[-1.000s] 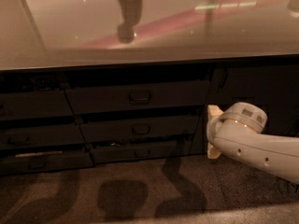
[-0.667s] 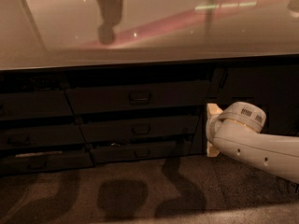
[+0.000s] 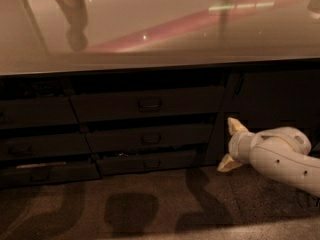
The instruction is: Open top drawer
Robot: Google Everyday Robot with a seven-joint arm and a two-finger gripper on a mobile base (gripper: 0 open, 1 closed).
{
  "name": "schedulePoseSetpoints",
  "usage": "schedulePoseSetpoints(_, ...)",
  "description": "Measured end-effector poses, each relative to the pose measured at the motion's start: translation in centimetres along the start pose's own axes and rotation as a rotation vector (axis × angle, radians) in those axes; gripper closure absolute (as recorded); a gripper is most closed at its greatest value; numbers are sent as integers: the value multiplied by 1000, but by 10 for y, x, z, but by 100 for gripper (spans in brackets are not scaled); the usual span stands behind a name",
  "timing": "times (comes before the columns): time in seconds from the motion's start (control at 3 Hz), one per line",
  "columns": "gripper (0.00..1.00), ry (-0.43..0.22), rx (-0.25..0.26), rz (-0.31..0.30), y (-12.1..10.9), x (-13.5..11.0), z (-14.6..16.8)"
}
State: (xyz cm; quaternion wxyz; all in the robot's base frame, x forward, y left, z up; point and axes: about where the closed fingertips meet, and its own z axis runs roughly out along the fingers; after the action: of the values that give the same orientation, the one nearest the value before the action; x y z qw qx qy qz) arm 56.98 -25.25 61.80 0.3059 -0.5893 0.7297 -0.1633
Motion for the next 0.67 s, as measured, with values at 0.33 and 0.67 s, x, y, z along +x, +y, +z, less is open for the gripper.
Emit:
schedulePoseSetpoints(0.33,0,-71,3,46,12,-10,1)
schedulePoseSetpoints(0.67,0,-69,1,46,12,-9,1)
